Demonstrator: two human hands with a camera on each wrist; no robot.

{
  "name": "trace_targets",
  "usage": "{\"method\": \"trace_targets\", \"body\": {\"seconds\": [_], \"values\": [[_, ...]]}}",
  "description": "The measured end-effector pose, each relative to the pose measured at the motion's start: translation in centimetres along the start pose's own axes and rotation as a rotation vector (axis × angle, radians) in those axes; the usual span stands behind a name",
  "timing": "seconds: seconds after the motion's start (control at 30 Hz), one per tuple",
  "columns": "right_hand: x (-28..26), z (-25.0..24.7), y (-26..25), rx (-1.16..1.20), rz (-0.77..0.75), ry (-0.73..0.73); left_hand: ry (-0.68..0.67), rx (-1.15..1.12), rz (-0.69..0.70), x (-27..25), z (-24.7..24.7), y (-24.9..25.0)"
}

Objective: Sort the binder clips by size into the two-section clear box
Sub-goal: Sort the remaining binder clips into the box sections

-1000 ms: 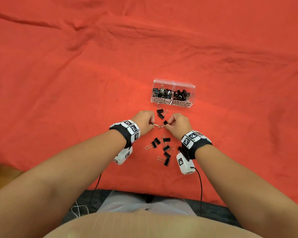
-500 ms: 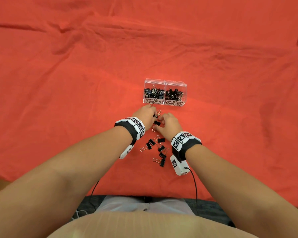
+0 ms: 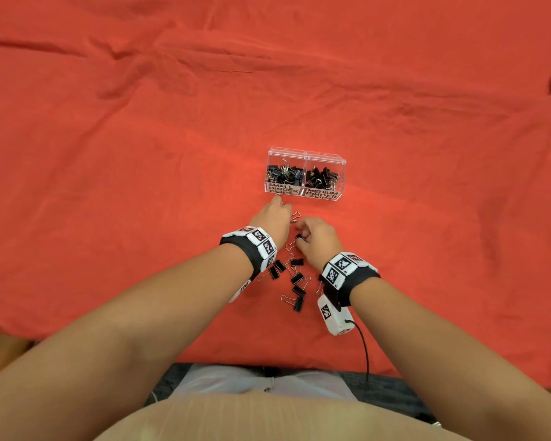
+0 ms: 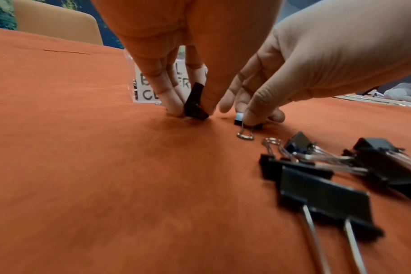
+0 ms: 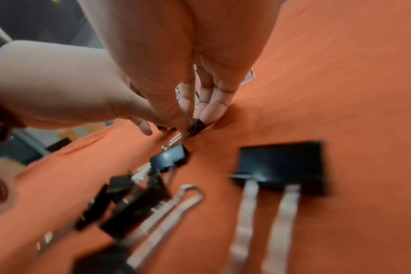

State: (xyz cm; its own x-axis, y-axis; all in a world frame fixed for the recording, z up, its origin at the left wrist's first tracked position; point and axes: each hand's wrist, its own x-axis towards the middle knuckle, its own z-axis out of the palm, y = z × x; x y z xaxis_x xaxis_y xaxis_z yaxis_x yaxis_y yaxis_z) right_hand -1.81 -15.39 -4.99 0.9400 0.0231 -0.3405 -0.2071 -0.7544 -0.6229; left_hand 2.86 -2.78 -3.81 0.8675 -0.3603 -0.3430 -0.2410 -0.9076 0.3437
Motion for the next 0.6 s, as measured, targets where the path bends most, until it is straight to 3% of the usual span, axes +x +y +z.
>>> {"method": "trace_targets", "body": {"seconds": [0.13,0.33,0.47,0.6], "values": [[-0.4,-0.3,1.0,-0.14,-0.065,-0.066,-0.001,-0.031,-0.014,-0.3,0.0,0.0],[-1.0,-1.7,0.8,-0.067,-0.026,-0.072,-0.008,-0.161,-0.127,-0.4,0.2,0.2],[0.7,-5.5,-0.6,0.055,-0.003,0.103,-0.051,-0.209,-0.135,-0.5,0.5,-0.1],[3.6,-9.2,-1.5,0.027,-0.032,0.308,-0.03,-0.31,-0.108,-0.3,-0.5,0.1]]}}
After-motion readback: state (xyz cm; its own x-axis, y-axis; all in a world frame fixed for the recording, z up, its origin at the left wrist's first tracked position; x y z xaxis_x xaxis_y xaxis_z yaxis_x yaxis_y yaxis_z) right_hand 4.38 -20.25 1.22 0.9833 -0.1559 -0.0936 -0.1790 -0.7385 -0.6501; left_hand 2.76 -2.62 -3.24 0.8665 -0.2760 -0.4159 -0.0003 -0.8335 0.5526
